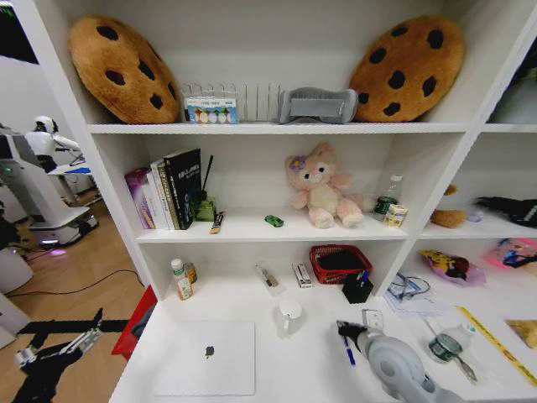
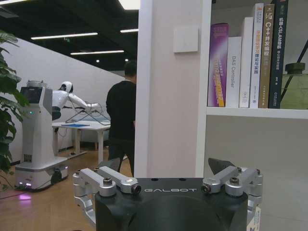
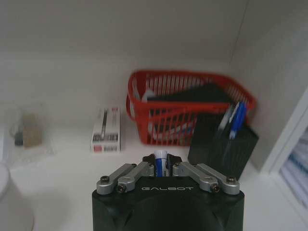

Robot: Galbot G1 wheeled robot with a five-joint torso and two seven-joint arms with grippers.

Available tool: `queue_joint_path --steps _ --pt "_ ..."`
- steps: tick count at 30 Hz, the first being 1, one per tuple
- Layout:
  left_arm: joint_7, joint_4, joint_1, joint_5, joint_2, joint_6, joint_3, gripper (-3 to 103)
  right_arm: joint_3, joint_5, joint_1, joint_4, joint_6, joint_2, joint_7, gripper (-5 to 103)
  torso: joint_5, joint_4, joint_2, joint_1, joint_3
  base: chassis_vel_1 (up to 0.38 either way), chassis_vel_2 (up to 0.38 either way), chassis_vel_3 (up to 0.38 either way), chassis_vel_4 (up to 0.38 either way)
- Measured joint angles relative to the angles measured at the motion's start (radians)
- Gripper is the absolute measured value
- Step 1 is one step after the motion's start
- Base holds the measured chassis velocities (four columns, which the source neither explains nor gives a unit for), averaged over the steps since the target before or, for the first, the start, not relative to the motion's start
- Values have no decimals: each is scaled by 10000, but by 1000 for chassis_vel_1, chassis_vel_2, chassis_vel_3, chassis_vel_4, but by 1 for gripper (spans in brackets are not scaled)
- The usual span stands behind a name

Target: Organize the objects on the table.

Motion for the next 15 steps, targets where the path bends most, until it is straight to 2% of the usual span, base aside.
queue_joint_path --steps 1,2,4,5,7,8,10,11,13,15 --pt "1 -1 0 0 0 0 0 100 52 -731 -12 -219 847 55 -512 12 0 0 0 0 0 0 0 0 0" --pt "1 -1 0 0 0 0 0 100 52 -731 -12 -219 847 55 -512 12 0 0 0 0 0 0 0 0 0" --pt "1 -1 0 0 0 0 -1 100 115 -1804 70 -900 2586 263 -1365 12 3 0 0 0 0 0 0 0 0" --pt "1 -1 0 0 0 0 -1 100 115 -1804 70 -900 2586 263 -1365 12 3 0 0 0 0 0 0 0 0" --pt "1 0 0 0 0 0 0 100 223 -1903 218 -1436 3770 543 -1866 12 4 0 -1 0 1 0 0 0 0" --pt "1 0 0 0 0 0 0 100 223 -1903 218 -1436 3770 543 -1866 12 4 0 -1 0 1 0 0 0 0" --pt "0 -1 0 0 0 0 0 100 402 -1781 341 -1693 4845 807 -2347 12 1 1 -1 0 0 0 0 0 0" --pt "0 -1 0 0 0 0 0 100 402 -1781 341 -1693 4845 807 -2347 12 1 1 -1 0 0 0 0 0 0" --pt "0 0 0 0 0 0 0 100 596 -1872 470 -1953 5658 994 -2671 12 1 1 0 0 0 0 0 0 0" --pt "1 0 0 0 0 0 0 100 685 -1874 519 -2042 5867 1057 -2758 12 2 1 0 0 0 0 0 0 0"
